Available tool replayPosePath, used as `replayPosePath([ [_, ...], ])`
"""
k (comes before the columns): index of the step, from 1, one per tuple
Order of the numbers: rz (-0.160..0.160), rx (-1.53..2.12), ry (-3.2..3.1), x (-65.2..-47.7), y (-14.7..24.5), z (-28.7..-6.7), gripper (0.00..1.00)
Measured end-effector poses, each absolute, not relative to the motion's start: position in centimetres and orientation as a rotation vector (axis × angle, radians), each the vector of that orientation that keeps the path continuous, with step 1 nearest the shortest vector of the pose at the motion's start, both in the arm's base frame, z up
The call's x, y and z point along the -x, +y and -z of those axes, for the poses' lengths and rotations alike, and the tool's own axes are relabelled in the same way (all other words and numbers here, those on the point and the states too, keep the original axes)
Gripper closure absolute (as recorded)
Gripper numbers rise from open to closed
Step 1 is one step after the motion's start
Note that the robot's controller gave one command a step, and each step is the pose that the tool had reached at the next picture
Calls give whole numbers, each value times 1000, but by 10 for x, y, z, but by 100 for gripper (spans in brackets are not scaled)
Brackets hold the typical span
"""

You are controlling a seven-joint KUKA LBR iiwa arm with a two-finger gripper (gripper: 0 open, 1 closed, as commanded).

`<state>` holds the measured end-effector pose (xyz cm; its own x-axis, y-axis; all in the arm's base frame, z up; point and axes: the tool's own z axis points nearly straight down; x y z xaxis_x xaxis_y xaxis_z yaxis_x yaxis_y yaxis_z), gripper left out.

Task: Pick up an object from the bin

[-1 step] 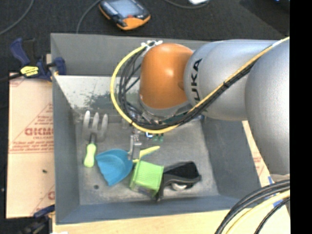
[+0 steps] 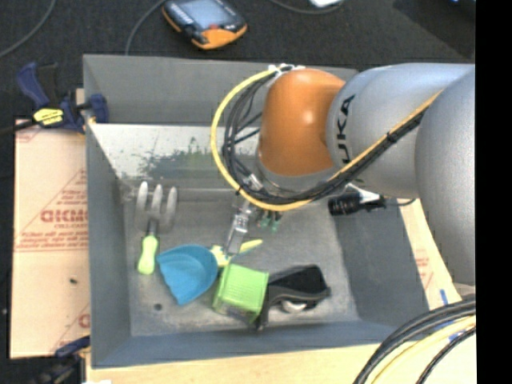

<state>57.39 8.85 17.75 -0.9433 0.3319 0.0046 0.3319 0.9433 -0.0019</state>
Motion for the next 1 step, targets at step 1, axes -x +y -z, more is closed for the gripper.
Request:
replayPosePath([
  [1,-7,405,-3105,-502,42,-153,0],
])
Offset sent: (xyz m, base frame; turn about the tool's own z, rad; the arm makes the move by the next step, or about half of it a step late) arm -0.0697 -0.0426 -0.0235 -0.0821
